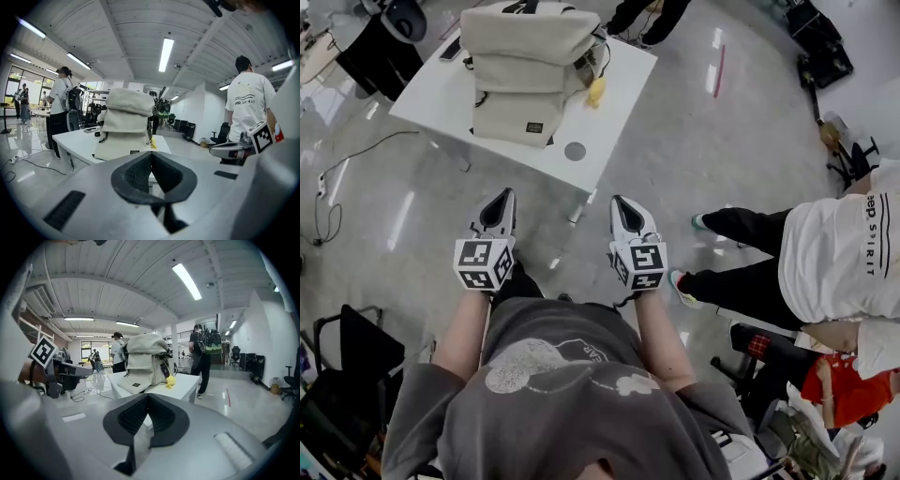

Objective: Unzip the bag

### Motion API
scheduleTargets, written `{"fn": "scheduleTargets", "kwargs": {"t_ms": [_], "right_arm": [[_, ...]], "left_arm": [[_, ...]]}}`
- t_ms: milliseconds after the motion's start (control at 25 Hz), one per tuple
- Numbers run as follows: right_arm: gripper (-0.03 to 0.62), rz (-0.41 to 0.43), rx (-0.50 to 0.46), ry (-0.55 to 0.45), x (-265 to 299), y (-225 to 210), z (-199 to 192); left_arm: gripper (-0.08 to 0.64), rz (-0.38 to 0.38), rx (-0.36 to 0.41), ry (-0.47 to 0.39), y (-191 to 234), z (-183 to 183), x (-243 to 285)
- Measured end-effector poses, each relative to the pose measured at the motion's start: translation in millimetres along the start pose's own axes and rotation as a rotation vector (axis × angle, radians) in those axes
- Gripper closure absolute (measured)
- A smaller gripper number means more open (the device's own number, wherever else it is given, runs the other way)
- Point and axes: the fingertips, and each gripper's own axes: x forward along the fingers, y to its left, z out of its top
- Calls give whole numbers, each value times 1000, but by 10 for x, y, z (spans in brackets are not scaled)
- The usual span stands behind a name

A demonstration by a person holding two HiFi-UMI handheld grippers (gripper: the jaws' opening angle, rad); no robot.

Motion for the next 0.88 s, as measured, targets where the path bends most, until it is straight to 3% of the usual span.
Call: {"fn": "scheduleTargets", "kwargs": {"t_ms": [400, 880], "right_arm": [[592, 99, 25, -11, -9, 168, -30], [592, 138, -18, -2, -78, 444, -106]], "left_arm": [[554, 83, -25, 18, -80, -34, -377], [554, 88, -91, -18, -176, -183, -670]]}}
